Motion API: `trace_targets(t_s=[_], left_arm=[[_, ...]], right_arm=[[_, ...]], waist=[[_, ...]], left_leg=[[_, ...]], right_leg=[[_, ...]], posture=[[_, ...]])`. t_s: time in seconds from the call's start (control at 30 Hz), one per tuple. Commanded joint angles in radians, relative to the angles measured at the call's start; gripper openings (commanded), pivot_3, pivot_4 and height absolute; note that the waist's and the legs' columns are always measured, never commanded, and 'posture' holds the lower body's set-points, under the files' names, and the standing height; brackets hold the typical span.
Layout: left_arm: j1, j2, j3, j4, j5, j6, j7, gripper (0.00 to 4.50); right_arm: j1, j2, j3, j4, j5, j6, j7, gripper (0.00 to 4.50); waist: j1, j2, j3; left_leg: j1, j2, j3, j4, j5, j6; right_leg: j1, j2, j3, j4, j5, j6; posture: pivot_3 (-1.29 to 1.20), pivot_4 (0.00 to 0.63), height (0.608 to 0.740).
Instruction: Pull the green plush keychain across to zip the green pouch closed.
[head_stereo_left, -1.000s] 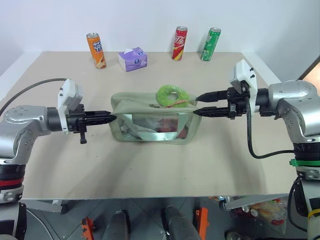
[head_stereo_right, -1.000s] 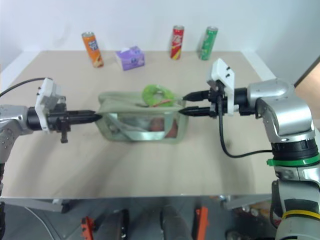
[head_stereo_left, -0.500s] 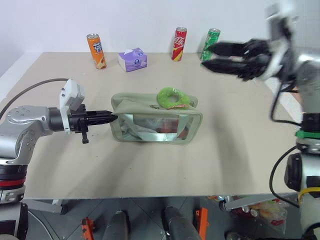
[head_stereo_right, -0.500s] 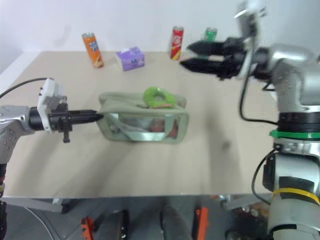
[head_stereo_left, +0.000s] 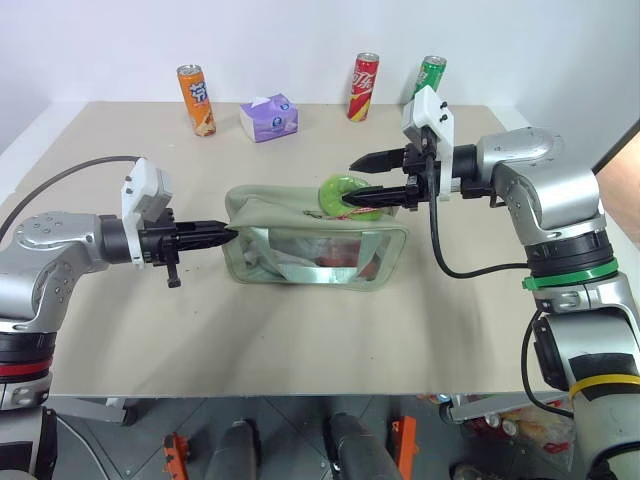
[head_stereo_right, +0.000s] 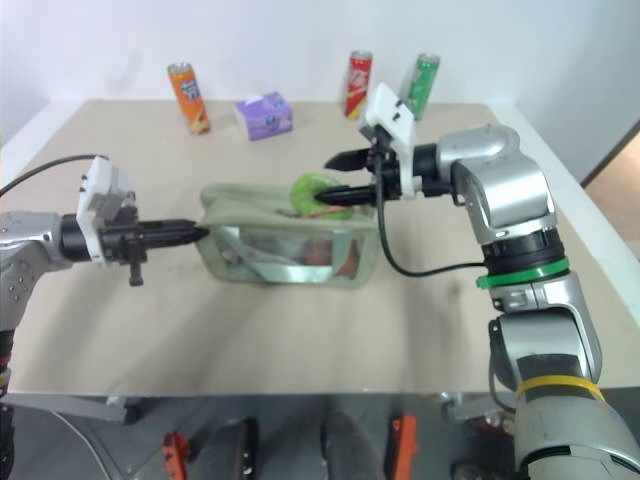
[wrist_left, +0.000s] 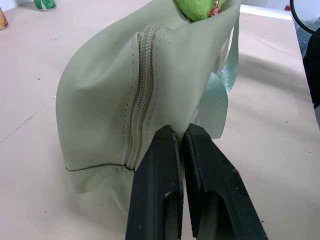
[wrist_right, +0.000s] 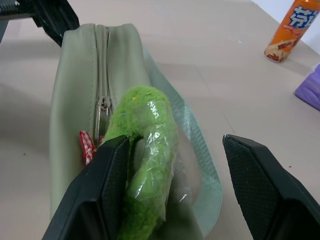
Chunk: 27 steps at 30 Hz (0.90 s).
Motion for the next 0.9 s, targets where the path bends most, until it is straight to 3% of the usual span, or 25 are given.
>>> trace_targets(t_s=[0.03,0.1,0.13,0.43,0.7,0.9], left_arm=[[0.008,0.003,0.016,-0.022,-0.011,0.001,0.009,0.0],[0.007,0.002,0.016,-0.023,-0.011,0.001,0.01,0.0],[0.007,0.001,0.015,-0.022,-0.01,0.0,0.011,0.0],[0.01,0.0,0.011,-0.017,-0.009,-0.003,0.015,0.0],[0.014,-0.004,0.009,-0.014,-0.009,-0.004,0.016,0.0],[0.015,-0.003,0.008,-0.014,-0.009,-0.005,0.015,0.0]], right_arm=[[-0.021,-0.015,-0.009,-0.006,-0.018,-0.027,0.023,3.07],[-0.021,-0.014,-0.009,-0.006,-0.028,-0.028,0.029,3.07],[-0.021,-0.014,-0.01,-0.005,-0.031,-0.027,0.031,2.83],[-0.017,-0.017,-0.016,-0.006,-0.04,-0.013,0.06,0.02],[-0.013,-0.019,-0.032,0.003,-0.028,-0.021,0.08,0.02],[-0.08,-0.016,-0.21,0.02,0.147,0.046,0.09,0.02]], waist=[[0.0,0.0,0.0],[0.0,0.0,0.0],[0.0,0.0,0.0],[0.0,0.0,0.0],[0.0,0.0,0.0],[0.0,0.0,0.0]], left_leg=[[0.0,0.0,0.0,0.0,0.0,0.0],[0.0,0.0,0.0,0.0,0.0,0.0],[0.0,0.0,0.0,0.0,0.0,0.0],[0.0,0.0,0.0,0.0,0.0,0.0],[0.0,0.0,0.0,0.0,0.0,0.0],[0.0,0.0,0.0,0.0,0.0,0.0]], right_leg=[[0.0,0.0,0.0,0.0,0.0,0.0],[0.0,0.0,0.0,0.0,0.0,0.0],[0.0,0.0,0.0,0.0,0.0,0.0],[0.0,0.0,0.0,0.0,0.0,0.0],[0.0,0.0,0.0,0.0,0.0,0.0],[0.0,0.0,0.0,0.0,0.0,0.0]], posture=[[0.0,0.15,0.74],[0.0,0.15,0.74],[0.0,0.15,0.74],[0.0,0.15,0.74],[0.0,0.15,0.74],[0.0,0.15,0.74]])
